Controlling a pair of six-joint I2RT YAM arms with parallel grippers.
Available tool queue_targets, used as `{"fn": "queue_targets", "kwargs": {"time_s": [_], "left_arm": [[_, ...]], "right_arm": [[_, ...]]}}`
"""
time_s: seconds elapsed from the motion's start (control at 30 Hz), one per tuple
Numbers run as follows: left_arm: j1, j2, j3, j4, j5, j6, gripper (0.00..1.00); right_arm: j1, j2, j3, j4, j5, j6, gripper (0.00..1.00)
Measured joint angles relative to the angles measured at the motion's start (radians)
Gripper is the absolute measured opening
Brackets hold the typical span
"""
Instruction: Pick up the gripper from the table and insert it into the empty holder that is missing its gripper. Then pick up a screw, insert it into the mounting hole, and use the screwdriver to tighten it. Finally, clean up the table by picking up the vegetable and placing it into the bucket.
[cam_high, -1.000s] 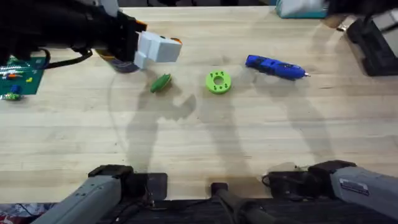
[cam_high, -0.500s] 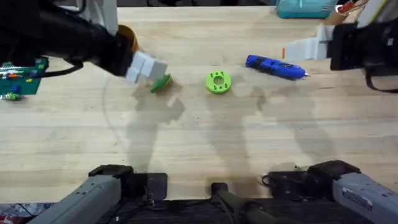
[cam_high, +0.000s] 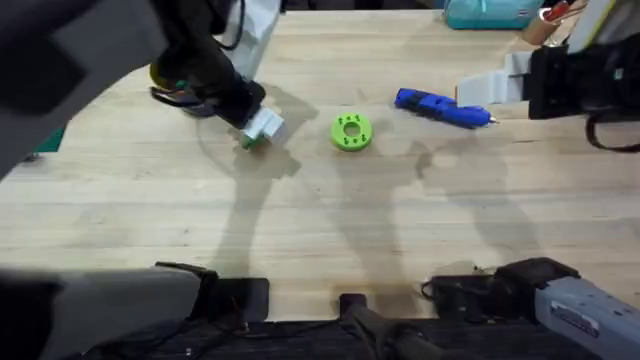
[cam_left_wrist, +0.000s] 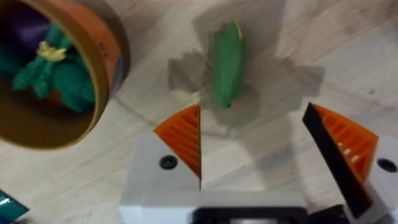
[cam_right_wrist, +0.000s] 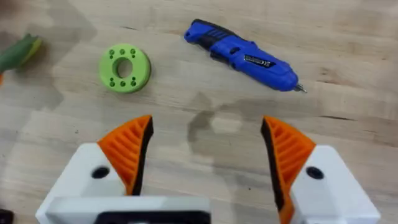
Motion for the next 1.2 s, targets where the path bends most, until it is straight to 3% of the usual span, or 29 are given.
{"fn": "queue_targets", "kwargs": {"time_s": [0.3,0.5,0.6,0.77,1.0,1.1,1.2], "left_arm": [[0.001,0.244,0.002,0.039,-0.003,0.0,0.997],[0.001,0.28,0.001,0.083,-0.006,0.0,0.991],[0.001,0.28,0.002,0.1,-0.006,-0.001,0.887],[0.001,0.28,0.002,0.102,-0.006,-0.002,0.594],[0.001,0.284,0.002,0.102,-0.01,-0.001,0.275],[0.001,0.284,0.003,0.102,-0.013,0.0,0.178],[0.001,0.284,0.004,0.102,-0.014,-0.002,0.153]], "right_arm": [[0.0,0.005,0.0,-0.001,0.0,-0.004,0.997],[0.0,0.024,-0.001,-0.01,0.0,-0.004,0.994],[0.0,0.026,-0.002,-0.025,0.0,-0.004,0.996],[0.0,0.032,-0.002,-0.029,0.0,-0.004,0.997],[0.0,0.033,-0.002,-0.03,0.0,-0.004,0.997],[0.0,0.033,-0.002,-0.03,0.0,-0.004,0.997],[0.0,0.033,-0.002,-0.03,0.0,-0.004,0.997]]}}
